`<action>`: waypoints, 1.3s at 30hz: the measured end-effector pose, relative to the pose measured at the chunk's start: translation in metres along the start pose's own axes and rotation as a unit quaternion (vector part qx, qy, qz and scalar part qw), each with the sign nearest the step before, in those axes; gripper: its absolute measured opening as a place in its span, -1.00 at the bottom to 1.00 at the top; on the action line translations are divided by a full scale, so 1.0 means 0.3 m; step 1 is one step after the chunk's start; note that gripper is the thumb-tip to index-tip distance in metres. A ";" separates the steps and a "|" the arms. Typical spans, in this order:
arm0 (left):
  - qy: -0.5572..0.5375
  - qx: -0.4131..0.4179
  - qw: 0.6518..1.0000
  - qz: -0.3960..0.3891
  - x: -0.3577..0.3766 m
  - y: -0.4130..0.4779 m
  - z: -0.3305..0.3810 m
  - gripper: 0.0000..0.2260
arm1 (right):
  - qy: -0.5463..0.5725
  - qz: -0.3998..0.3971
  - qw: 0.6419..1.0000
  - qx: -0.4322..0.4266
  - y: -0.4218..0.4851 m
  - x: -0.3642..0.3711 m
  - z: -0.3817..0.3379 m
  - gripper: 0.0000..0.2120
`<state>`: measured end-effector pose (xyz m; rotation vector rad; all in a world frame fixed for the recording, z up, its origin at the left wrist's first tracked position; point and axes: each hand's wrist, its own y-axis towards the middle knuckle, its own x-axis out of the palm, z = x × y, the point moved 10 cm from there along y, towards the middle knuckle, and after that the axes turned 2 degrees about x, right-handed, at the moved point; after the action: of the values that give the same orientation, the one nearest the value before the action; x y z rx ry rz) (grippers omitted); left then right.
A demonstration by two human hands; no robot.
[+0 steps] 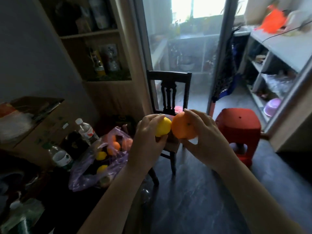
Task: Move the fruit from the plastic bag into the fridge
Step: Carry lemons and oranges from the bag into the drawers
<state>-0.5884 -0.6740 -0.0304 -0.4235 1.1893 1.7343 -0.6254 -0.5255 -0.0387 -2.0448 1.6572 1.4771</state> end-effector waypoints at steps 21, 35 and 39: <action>-0.165 0.181 0.959 -0.142 0.070 -0.532 0.533 -0.51 | -0.132 0.145 0.949 0.245 -0.908 -0.402 -0.100 -0.24; -0.268 0.267 0.911 -0.162 0.076 -1.007 1.310 -0.50 | -0.234 0.173 0.903 0.315 -1.635 -0.962 -0.199 -0.22; -0.289 0.312 0.885 -0.189 0.121 -1.204 1.590 -0.55 | -0.264 0.221 0.870 0.353 -1.938 -1.150 -0.215 -0.24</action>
<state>-0.1951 -0.2216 -0.0242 0.2365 1.0518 0.9537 -0.0944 -0.1029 -0.0170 -0.8278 2.0479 1.1073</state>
